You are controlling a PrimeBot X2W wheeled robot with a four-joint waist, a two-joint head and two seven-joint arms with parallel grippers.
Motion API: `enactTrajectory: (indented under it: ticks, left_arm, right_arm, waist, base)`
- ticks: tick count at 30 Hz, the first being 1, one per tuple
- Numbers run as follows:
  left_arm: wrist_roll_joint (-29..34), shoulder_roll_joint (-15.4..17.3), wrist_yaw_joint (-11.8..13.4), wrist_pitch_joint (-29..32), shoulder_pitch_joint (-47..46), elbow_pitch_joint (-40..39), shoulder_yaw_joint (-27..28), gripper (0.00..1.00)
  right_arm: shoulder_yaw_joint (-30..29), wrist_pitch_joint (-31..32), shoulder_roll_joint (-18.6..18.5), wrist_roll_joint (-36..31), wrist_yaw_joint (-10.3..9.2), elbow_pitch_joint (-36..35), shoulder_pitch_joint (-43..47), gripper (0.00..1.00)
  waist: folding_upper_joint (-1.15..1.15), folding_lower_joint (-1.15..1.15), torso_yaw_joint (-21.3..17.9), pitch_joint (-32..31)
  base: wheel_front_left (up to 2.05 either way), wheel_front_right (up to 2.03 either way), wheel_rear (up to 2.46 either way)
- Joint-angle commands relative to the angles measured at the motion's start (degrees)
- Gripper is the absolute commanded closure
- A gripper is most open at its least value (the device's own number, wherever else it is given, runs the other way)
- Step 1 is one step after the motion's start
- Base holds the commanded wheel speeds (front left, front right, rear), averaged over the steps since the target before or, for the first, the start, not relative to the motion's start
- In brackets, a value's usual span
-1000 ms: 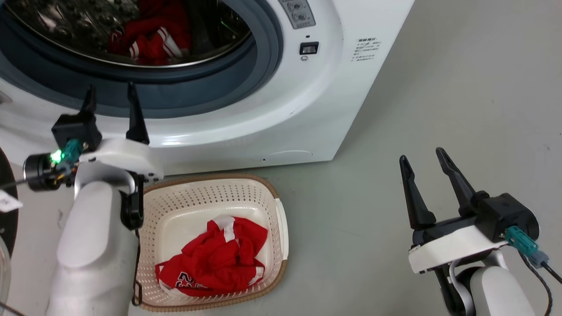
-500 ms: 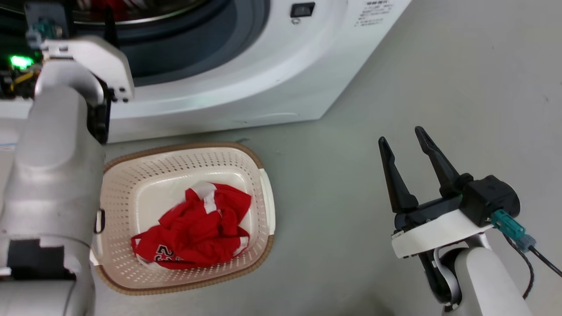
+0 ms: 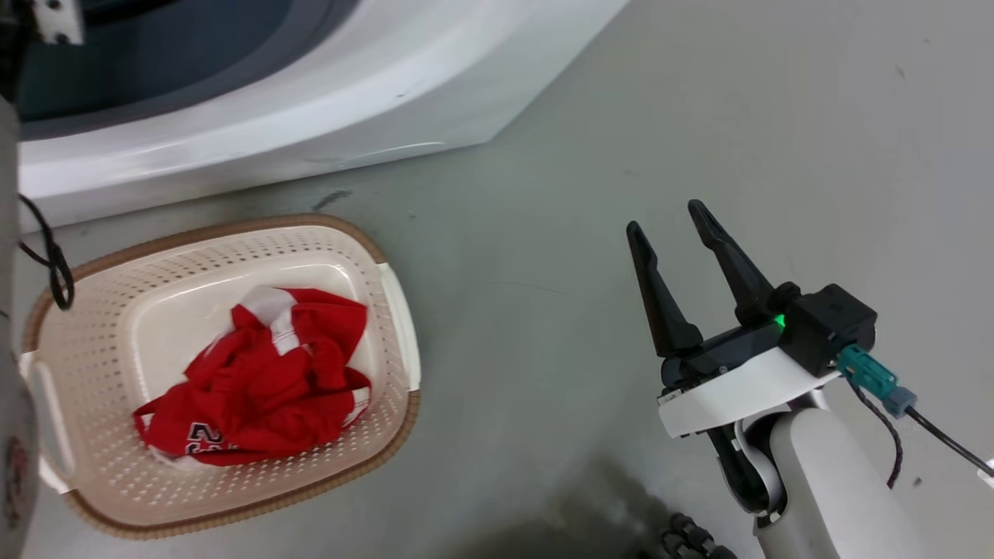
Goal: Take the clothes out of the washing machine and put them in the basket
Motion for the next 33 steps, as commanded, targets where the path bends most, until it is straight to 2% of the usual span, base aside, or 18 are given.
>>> enactTrajectory:
  ticks: [1, 9, 10, 11, 12, 17, 22, 28, 33]
  left_arm:
    - [0.4, 0.7, -0.2, 1.9, -1.6, 0.5, -0.5, 0.0]
    - [2.0, 3.7, 0.1, 15.3, -4.7, 3.4, -2.6, 0.0]
    - [1.7, 3.8, 0.5, 16.2, -4.5, 3.5, -2.4, 0.24]
    - [1.4, 3.8, 0.7, 17.1, -4.3, 3.5, -2.3, 0.65]
    - [1.2, 3.9, 0.9, 17.7, -3.9, 3.3, -2.2, 1.0]
    - [0.8, 4.5, 2.5, 18.1, -2.3, 1.2, -2.2, 1.0]
    - [0.3, 4.2, 3.8, 15.8, -0.3, -2.5, -2.2, 1.0]
    - [-1.0, 2.4, 4.7, 7.9, 3.2, -8.1, -2.3, 1.0]
    - [-2.7, 0.1, 5.0, -0.7, 7.0, -10.3, -1.7, 1.0]
  right_arm:
    - [0.4, -0.4, 0.0, 0.6, -0.04, 0.4, -0.9, 0.0]
    - [3.1, -0.8, 0.1, 2.8, -0.04, 2.3, -1.5, 0.0]
    - [3.3, -0.7, 0.0, 2.9, -0.04, 2.4, -1.4, 0.0]
    - [3.4, -0.8, 0.1, 3.2, -0.04, 2.4, -1.3, 0.0]
    - [3.6, -0.8, 0.1, 3.4, -0.04, 2.3, -1.3, 0.0]
    - [4.1, -0.8, 0.1, 3.8, -0.04, 2.2, -0.6, 0.0]
    - [4.0, -0.8, 0.1, 3.7, -0.04, 2.7, -0.2, 0.0]
    - [2.2, -0.8, 0.0, 2.4, -0.04, 3.4, 0.5, 0.0]
    - [0.4, -0.8, 0.0, 0.3, -0.04, 4.0, 1.6, 0.0]
  waist:
    - [0.0, -0.01, -1.8, 1.3]
    - [0.0, -0.01, -5.2, 1.8]
    - [0.0, -0.01, -5.4, 1.7]
    - [0.0, -0.01, -5.6, 1.7]
    - [0.0, -0.01, -5.8, 1.7]
    - [0.0, -0.01, -6.4, 1.4]
    - [0.0, -0.01, -6.2, 0.7]
    - [0.0, -0.01, -3.9, -2.1]
    - [0.0, -0.01, -1.0, -7.0]
  base:
    - [0.0, 0.0, 0.0]
    - [0.0, 0.0, 0.0]
    - [0.0, 0.0, 0.0]
    - [0.0, 0.0, 0.0]
    - [0.0, 0.0, 0.0]
    - [0.0, 0.0, 0.0]
    - [0.0, 0.0, 0.0]
    - [0.0, 0.0, 0.0]
    - [0.0, 0.0, 0.0]
